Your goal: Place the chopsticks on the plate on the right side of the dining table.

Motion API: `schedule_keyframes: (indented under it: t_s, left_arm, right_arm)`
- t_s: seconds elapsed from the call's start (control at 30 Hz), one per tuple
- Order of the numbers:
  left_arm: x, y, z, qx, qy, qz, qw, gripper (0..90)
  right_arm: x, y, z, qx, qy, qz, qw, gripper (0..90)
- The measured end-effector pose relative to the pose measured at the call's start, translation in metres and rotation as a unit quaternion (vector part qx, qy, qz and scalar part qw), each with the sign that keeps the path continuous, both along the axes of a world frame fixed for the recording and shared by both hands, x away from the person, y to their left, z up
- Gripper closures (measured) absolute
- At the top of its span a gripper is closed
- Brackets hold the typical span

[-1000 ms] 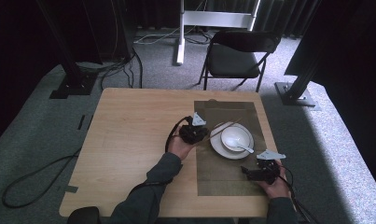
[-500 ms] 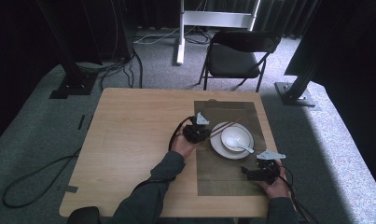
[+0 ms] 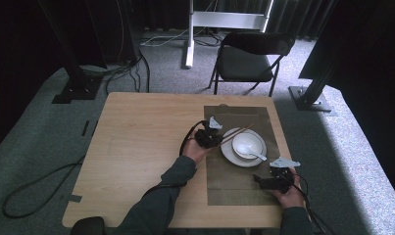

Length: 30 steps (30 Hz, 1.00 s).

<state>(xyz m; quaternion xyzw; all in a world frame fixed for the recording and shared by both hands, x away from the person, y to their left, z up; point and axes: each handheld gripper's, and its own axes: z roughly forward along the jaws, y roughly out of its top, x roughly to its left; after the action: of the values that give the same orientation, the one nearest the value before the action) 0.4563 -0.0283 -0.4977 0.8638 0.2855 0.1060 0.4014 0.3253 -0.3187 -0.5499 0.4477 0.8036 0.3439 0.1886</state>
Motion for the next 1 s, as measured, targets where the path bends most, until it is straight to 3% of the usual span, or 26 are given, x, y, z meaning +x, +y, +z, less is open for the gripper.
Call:
schedule_keyframes:
  t_s: [0.1, 1.0]
  left_arm:
    - [0.002, -0.001, -0.001, -0.001, -0.002, -0.009, 1.0000, 85.1]
    - [0.017, -0.009, -0.009, 0.005, 0.027, -0.010, 0.9996, 84.8]
  right_arm:
    - [0.000, 0.000, 0.000, 0.000, 0.000, 0.000, 1.0000, 11.5]
    - [0.000, 0.000, 0.000, 0.000, 0.000, 0.000, 1.0000, 11.5]
